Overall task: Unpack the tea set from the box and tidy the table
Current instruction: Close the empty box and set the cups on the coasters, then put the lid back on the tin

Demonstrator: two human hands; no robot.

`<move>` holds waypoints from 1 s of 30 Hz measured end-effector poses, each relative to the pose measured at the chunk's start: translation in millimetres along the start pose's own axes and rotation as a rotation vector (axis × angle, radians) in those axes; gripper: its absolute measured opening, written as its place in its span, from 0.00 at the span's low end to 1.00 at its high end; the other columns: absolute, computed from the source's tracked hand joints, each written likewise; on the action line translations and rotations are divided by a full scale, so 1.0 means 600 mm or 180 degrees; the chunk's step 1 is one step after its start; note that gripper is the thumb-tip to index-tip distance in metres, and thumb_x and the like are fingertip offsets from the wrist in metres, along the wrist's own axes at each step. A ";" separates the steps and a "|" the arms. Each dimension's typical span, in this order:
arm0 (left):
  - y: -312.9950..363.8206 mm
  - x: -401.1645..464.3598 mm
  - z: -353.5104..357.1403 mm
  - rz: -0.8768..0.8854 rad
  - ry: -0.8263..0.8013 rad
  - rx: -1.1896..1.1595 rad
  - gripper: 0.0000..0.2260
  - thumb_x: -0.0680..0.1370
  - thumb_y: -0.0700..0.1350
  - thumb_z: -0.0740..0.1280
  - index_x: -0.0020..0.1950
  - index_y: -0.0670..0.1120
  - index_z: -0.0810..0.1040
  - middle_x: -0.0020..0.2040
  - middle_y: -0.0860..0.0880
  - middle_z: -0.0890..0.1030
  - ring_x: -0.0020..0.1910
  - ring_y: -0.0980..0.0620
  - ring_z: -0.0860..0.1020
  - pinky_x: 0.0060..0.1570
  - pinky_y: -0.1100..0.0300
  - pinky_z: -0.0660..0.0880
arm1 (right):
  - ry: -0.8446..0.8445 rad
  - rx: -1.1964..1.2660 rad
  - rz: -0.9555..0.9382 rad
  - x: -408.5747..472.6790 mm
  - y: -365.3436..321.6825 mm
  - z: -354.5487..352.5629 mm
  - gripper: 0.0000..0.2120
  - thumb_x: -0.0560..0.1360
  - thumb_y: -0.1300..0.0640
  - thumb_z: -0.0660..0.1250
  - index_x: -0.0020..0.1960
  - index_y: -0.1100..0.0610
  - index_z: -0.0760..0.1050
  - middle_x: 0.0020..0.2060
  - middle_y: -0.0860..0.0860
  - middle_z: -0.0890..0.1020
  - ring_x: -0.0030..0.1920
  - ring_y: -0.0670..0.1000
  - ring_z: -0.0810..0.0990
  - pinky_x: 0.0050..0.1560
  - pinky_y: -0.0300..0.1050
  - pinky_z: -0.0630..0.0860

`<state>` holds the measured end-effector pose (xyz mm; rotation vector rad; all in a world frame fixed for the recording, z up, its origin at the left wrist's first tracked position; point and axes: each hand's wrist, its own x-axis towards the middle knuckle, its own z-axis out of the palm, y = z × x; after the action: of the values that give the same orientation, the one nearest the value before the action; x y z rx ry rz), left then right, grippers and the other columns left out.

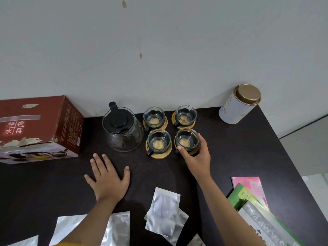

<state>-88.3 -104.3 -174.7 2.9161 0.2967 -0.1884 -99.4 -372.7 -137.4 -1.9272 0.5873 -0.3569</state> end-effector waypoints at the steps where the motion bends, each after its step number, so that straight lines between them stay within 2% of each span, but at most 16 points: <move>1: -0.001 0.000 0.000 0.0002 0.0010 -0.0002 0.39 0.76 0.64 0.56 0.78 0.40 0.49 0.79 0.40 0.46 0.77 0.42 0.44 0.68 0.32 0.51 | -0.0006 -0.0004 0.0008 -0.001 0.000 0.000 0.38 0.65 0.48 0.78 0.71 0.53 0.66 0.62 0.43 0.75 0.64 0.43 0.72 0.66 0.42 0.69; 8: -0.001 0.002 0.002 -0.0006 -0.0011 -0.0020 0.40 0.76 0.64 0.57 0.78 0.41 0.48 0.79 0.40 0.45 0.77 0.43 0.44 0.69 0.33 0.50 | 0.0022 0.0004 0.0158 -0.017 -0.001 -0.006 0.45 0.64 0.45 0.78 0.75 0.53 0.60 0.70 0.47 0.70 0.70 0.46 0.68 0.70 0.49 0.68; 11: -0.003 0.004 -0.006 0.0009 0.0014 -0.0314 0.38 0.76 0.61 0.61 0.77 0.40 0.52 0.79 0.41 0.48 0.78 0.43 0.45 0.70 0.34 0.47 | 0.0085 0.0009 0.0091 -0.030 -0.017 -0.019 0.45 0.66 0.46 0.78 0.75 0.54 0.59 0.72 0.48 0.68 0.71 0.45 0.67 0.70 0.48 0.68; 13: -0.004 -0.005 -0.013 0.0027 0.0203 -0.0724 0.34 0.76 0.54 0.65 0.75 0.38 0.58 0.77 0.39 0.56 0.76 0.41 0.53 0.71 0.34 0.49 | 0.0149 -0.0016 0.0058 -0.044 -0.033 -0.035 0.43 0.67 0.48 0.77 0.76 0.56 0.59 0.71 0.49 0.69 0.70 0.45 0.68 0.69 0.45 0.68; 16: 0.021 -0.042 -0.024 0.0381 0.0694 -0.1333 0.28 0.74 0.50 0.65 0.69 0.35 0.69 0.68 0.36 0.68 0.67 0.36 0.68 0.66 0.36 0.63 | 0.0298 -0.0078 -0.0157 -0.051 -0.064 -0.071 0.39 0.70 0.51 0.75 0.75 0.58 0.61 0.70 0.51 0.70 0.68 0.46 0.70 0.66 0.40 0.69; 20: 0.135 -0.094 -0.059 0.1358 0.0848 -0.1971 0.25 0.74 0.53 0.61 0.64 0.36 0.73 0.61 0.40 0.73 0.60 0.42 0.74 0.58 0.46 0.74 | 0.0555 -0.0222 -0.0342 -0.024 -0.104 -0.135 0.31 0.73 0.51 0.72 0.71 0.59 0.67 0.65 0.52 0.74 0.64 0.48 0.73 0.59 0.37 0.68; 24: 0.308 -0.102 -0.102 0.2173 0.0877 -0.2347 0.23 0.73 0.52 0.65 0.62 0.38 0.74 0.58 0.43 0.74 0.58 0.47 0.75 0.57 0.53 0.75 | 0.0692 -0.0353 -0.0481 0.039 -0.147 -0.209 0.23 0.74 0.53 0.70 0.67 0.59 0.71 0.61 0.51 0.77 0.62 0.48 0.74 0.60 0.40 0.70; 27: 0.439 -0.085 -0.117 0.2302 0.0604 -0.2339 0.28 0.72 0.55 0.68 0.65 0.39 0.70 0.60 0.44 0.72 0.60 0.47 0.72 0.59 0.57 0.72 | 0.0644 -0.0474 -0.0517 0.108 -0.163 -0.259 0.20 0.75 0.53 0.69 0.64 0.59 0.73 0.57 0.50 0.77 0.59 0.49 0.75 0.58 0.41 0.71; 30: 0.550 -0.059 -0.107 0.2195 0.0132 -0.2332 0.35 0.70 0.56 0.73 0.70 0.40 0.65 0.64 0.44 0.68 0.64 0.48 0.68 0.58 0.62 0.66 | 0.0501 -0.0685 -0.0487 0.184 -0.157 -0.295 0.21 0.74 0.54 0.69 0.64 0.60 0.73 0.58 0.53 0.78 0.59 0.51 0.75 0.57 0.39 0.70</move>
<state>-46.0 -413.4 -45.1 2.1307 -0.5277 0.0808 -72.2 -536.9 20.0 -2.1711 0.6019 -0.5661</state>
